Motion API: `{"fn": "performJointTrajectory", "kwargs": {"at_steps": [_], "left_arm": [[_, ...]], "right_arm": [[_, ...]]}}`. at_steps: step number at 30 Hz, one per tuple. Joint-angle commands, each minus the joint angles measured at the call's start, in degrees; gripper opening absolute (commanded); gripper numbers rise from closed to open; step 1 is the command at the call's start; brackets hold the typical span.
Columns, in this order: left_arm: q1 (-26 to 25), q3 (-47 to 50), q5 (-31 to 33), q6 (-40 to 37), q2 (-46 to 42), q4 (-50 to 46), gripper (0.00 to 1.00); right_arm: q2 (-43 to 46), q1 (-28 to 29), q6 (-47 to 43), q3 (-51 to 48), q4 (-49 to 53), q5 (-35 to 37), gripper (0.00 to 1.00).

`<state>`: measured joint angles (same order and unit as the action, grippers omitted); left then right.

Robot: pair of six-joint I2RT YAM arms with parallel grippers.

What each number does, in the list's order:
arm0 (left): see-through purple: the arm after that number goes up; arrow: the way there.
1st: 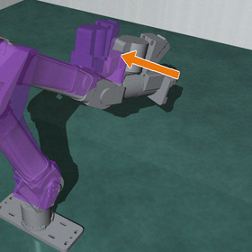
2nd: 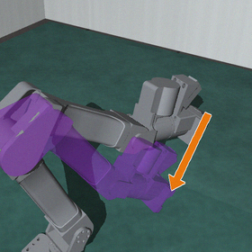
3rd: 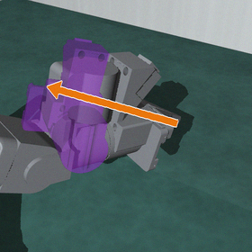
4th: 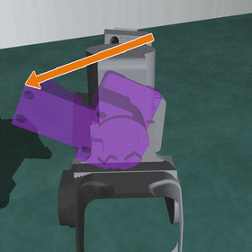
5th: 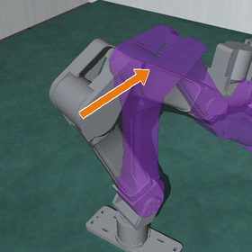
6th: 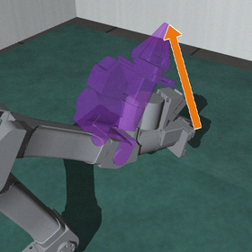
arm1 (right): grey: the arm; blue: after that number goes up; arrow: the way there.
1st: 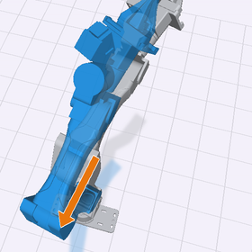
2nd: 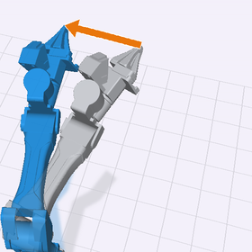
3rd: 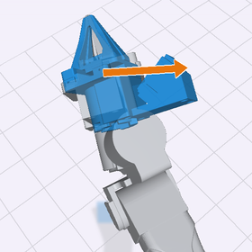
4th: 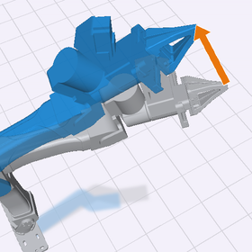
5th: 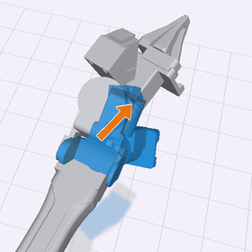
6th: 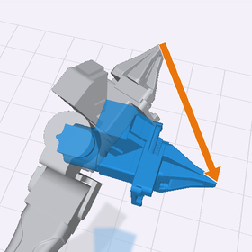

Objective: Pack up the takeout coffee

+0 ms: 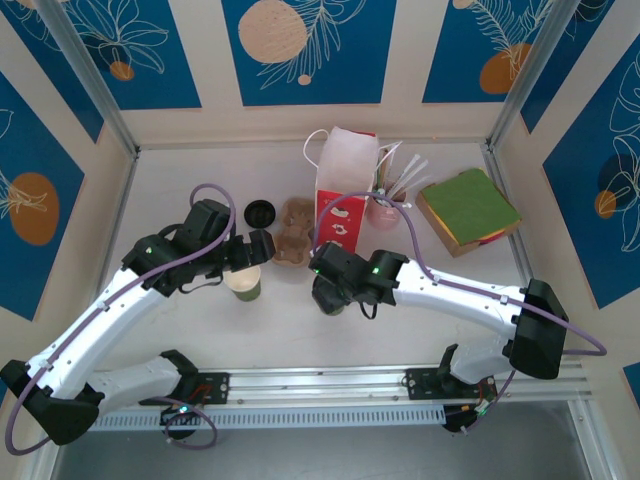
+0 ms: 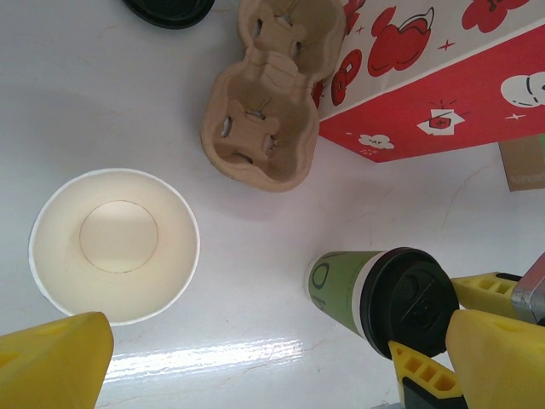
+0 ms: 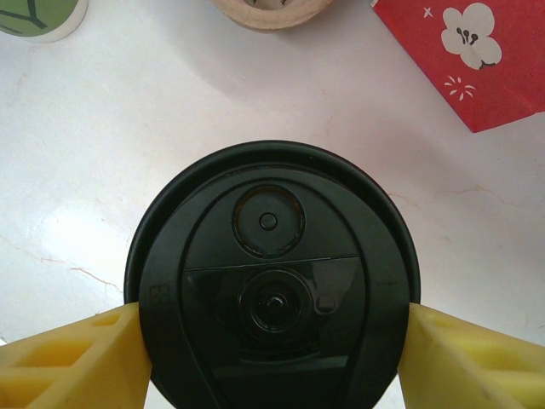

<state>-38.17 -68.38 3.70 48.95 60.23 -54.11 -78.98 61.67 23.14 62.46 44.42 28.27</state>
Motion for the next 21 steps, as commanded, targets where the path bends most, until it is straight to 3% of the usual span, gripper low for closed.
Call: {"fn": "performJointTrajectory", "kwargs": {"at_steps": [1, 21], "left_arm": [[-0.6, -1.49, 0.78, -0.99, 0.04, -1.17, 1.0], [-0.63, -1.43, 0.51, -0.96, 0.24, -0.91, 1.0]], "right_arm": [[-0.18, 0.56, 1.3, -0.58, 0.93, 0.9, 0.7], [-0.22, 0.9, 2.09, -1.24, 1.17, 1.24, 0.72]]}}
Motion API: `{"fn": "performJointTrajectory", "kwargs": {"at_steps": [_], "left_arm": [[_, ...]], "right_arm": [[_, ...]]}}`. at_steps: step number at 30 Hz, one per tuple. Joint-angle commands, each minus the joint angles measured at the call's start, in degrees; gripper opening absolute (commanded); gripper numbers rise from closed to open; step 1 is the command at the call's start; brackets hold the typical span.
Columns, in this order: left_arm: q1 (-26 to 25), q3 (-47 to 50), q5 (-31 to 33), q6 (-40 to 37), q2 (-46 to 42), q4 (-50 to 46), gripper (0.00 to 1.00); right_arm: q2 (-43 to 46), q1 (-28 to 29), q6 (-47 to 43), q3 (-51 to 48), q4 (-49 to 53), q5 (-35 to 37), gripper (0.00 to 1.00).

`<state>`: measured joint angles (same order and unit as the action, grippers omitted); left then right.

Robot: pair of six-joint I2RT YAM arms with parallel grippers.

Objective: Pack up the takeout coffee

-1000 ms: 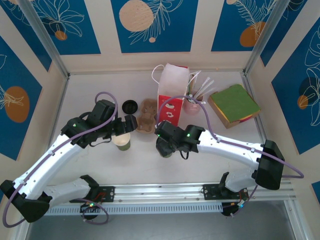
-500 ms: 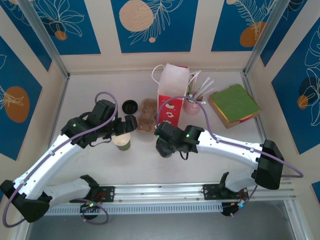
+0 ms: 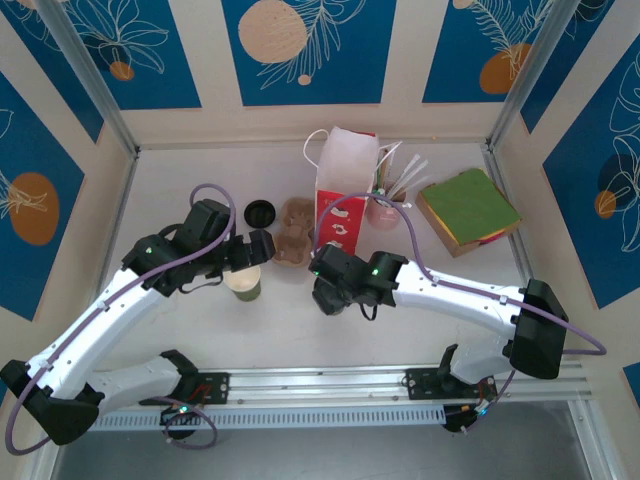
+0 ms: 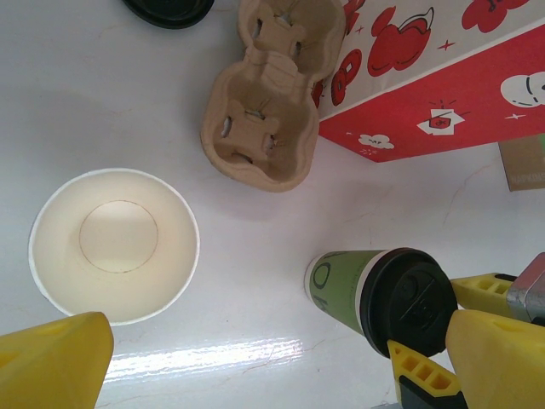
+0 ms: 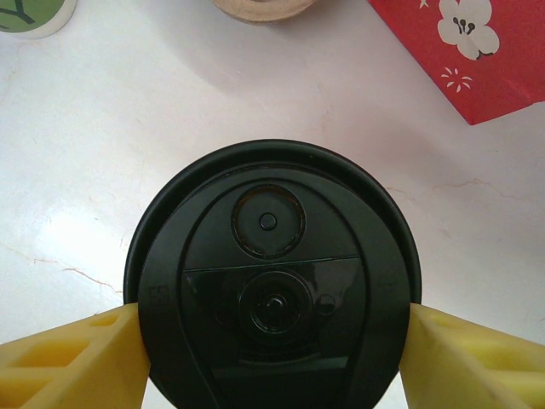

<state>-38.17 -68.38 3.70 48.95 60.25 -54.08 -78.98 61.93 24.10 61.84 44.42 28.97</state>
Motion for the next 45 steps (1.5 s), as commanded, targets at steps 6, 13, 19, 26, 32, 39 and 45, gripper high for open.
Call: {"fn": "performJointTrajectory", "kwargs": {"at_steps": [6, 13, 19, 26, 32, 39, 45], "left_arm": [[-0.59, -1.41, 0.6, -1.03, 0.21, -1.07, 1.0], [-0.65, -1.59, 0.25, -1.1, 0.4, -0.85, 1.0], [-0.66, -1.36, 0.25, -1.09, 0.31, -0.96, 1.0], [-0.59, -1.42, 0.07, -1.14, 0.59, -0.67, 1.0], [-0.65, -2.0, -0.1, -1.32, 1.12, -0.76, 1.0], [-0.59, -2.39, -0.19, -1.4, 1.64, -0.86, 1.0], [-0.59, -2.73, -0.53, -1.58, 2.0, -0.85, 1.0]], "right_arm": [[0.54, 0.85, 0.87, 1.37, 1.98, 1.31, 0.72], [0.6, 0.89, 0.51, 2.93, 2.43, 1.29, 0.72], [0.15, 0.6, 0.94, 1.74, 1.9, 0.47, 0.72], [0.14, 0.33, 1.8, 0.04, 1.26, -0.19, 0.72], [0.14, 0.29, 1.92, -0.76, 0.91, -0.37, 0.75], [0.21, 0.26, 1.59, 0.5, 1.19, -0.23, 0.81], [0.61, 0.29, 1.35, 2.58, 2.11, 0.32, 0.88]]}}
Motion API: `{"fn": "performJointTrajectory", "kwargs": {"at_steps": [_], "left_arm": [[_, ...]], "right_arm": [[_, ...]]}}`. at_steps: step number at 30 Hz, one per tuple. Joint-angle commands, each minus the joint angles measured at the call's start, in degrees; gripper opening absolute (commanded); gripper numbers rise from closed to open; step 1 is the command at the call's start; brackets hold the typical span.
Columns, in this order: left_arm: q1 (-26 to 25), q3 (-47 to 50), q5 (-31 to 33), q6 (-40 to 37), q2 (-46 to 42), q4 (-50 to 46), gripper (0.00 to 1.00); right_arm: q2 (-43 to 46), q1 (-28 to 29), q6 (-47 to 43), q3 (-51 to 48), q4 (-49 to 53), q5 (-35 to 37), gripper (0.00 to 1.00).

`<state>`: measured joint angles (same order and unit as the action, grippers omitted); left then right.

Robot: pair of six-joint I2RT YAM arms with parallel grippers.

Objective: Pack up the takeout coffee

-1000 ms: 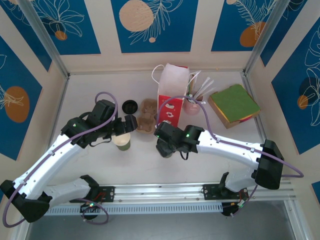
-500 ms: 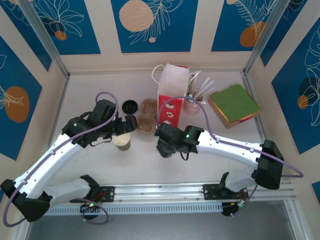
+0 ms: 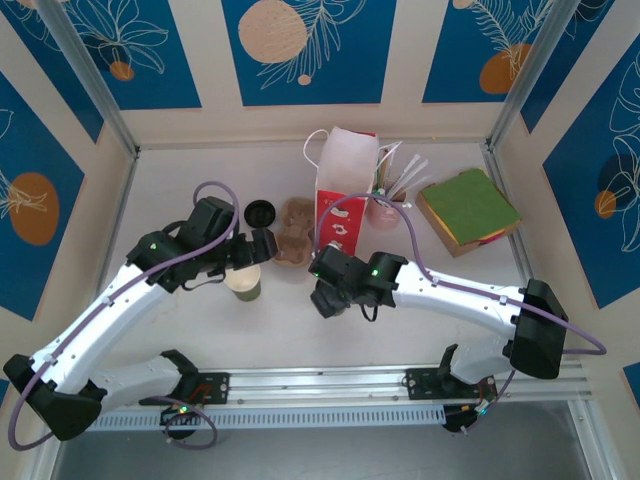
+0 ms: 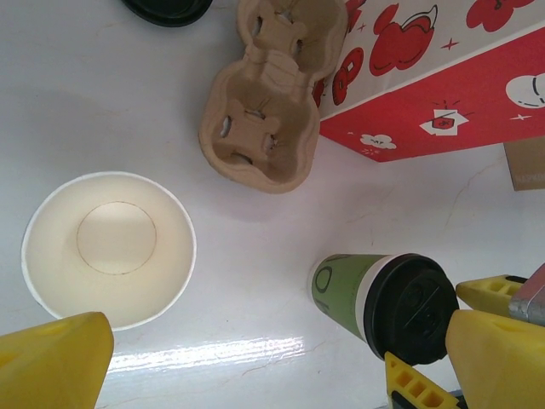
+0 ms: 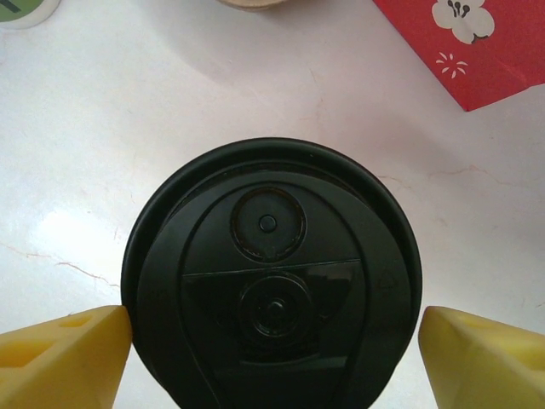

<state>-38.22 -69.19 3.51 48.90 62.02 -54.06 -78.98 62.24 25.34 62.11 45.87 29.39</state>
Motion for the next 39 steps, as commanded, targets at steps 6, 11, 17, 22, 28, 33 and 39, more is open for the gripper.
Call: {"fn": "performJointTrajectory", "kwargs": {"at_steps": [6, 11, 17, 22, 28, 33, 39], "left_arm": [[-0.63, -1.61, -2.8, -1.4, 1.21, 0.65, 1.0], [-1.41, -1.0, -3.61, -1.23, 2.61, 1.61, 1.0], [-4.73, 0.13, -5.4, -0.66, 5.88, 5.36, 0.87], [-8.81, -0.96, -5.71, -1.09, 10.94, 6.46, 0.76], [-13.56, -1.39, -6.43, -2.28, 16.92, 7.92, 0.6], [-15.21, -0.18, -8.02, -2.0, 19.09, 11.26, 0.51], [-15.45, 0.69, -9.57, -2.76, 20.15, 13.53, 0.44]], "right_arm": [[2.58, -0.82, 0.66, 4.67, 1.38, -0.81, 0.91], [6.8, -4.11, 2.0, 3.5, -0.28, -7.13, 0.87], [12.41, -10.87, 6.29, -0.6, -1.23, -17.69, 0.73], [15.88, -16.37, 9.46, -5.63, -2.27, -26.48, 0.6], [17.81, -18.71, 11.65, -9.35, -2.79, -28.1, 0.54], [16.32, -20.03, 11.75, -10.08, -3.37, -28.78, 0.47], [14.53, -22.5, 11.79, -11.08, -5.63, -32.46, 0.42]]}}
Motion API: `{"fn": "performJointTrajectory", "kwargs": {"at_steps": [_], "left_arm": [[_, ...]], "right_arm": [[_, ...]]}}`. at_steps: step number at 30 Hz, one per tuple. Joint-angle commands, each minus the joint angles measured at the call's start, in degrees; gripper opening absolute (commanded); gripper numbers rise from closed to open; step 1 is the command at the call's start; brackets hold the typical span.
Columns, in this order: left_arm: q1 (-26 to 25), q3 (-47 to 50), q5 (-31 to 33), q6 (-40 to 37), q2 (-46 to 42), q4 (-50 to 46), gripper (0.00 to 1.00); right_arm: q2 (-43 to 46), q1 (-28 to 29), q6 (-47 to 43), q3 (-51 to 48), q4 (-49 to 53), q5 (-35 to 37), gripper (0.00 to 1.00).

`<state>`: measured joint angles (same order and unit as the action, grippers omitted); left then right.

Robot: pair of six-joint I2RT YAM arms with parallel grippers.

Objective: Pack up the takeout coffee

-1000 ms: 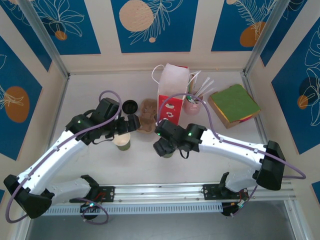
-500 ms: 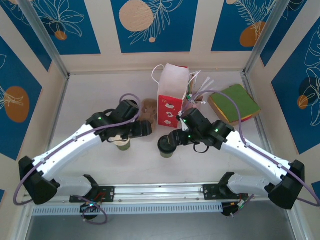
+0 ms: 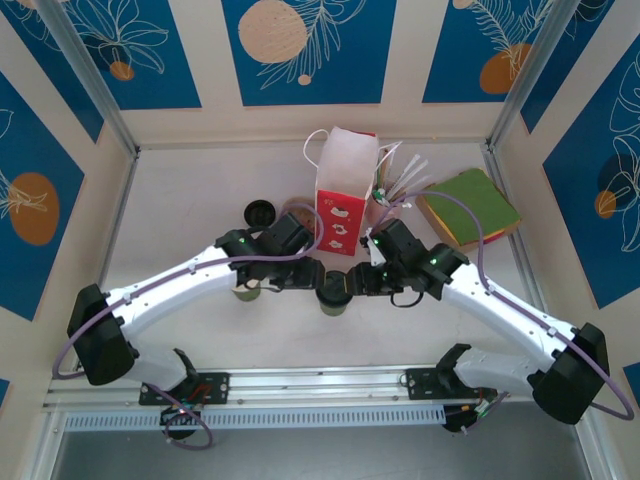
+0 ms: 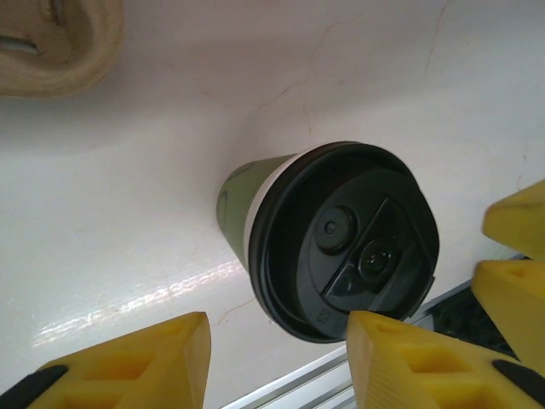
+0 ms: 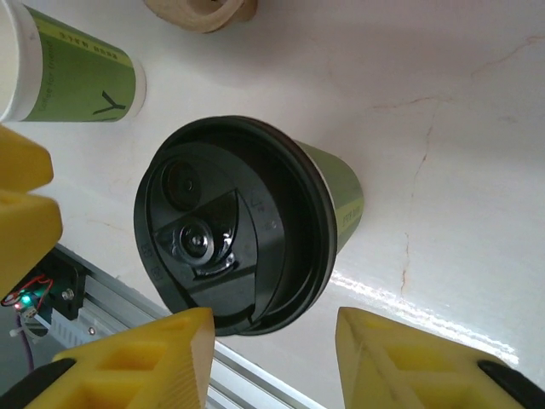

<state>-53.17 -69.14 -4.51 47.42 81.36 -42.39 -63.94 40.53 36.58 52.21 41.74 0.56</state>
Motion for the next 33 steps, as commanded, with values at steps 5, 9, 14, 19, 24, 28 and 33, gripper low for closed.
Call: {"fn": "performJointTrajectory", "kwargs": {"at_steps": [5, 9, 14, 19, 24, 28, 33], "left_arm": [[-0.46, 0.66, -2.16, -1.7, 2.2, 2.05, 0.37], [-0.45, 0.28, -2.4, -2.24, 3.47, 1.8, 0.34], [-0.47, 0.24, -2.43, -2.59, 4.41, 1.46, 0.31], [-0.48, 0.28, -2.59, -3.15, 5.54, 0.91, 0.3], [-0.46, 0.36, -2.69, -3.3, 6.26, 0.86, 0.3], [-0.46, 1.27, -2.61, -3.47, 6.43, 0.73, 0.3], [-0.46, 3.23, -2.61, -3.38, 6.62, 0.52, 0.29]], "right_arm": [[-2.42, -1.69, -0.08, -0.79, -2.23, -4.64, 0.39], [-4.11, -2.28, -0.79, -0.26, -2.51, -5.47, 0.38], [-5.46, -2.46, -1.2, -0.01, -3.14, -6.01, 0.38], [-6.43, -2.56, -1.74, -0.34, -2.98, -5.85, 0.37], [-6.97, -2.64, -1.91, -1.17, -3.01, -5.83, 0.35], [-7.38, -2.66, -2.04, -1.57, -2.83, -5.52, 0.34], [-8.12, -2.74, -1.87, -2.32, -2.71, -5.22, 0.34]]}}
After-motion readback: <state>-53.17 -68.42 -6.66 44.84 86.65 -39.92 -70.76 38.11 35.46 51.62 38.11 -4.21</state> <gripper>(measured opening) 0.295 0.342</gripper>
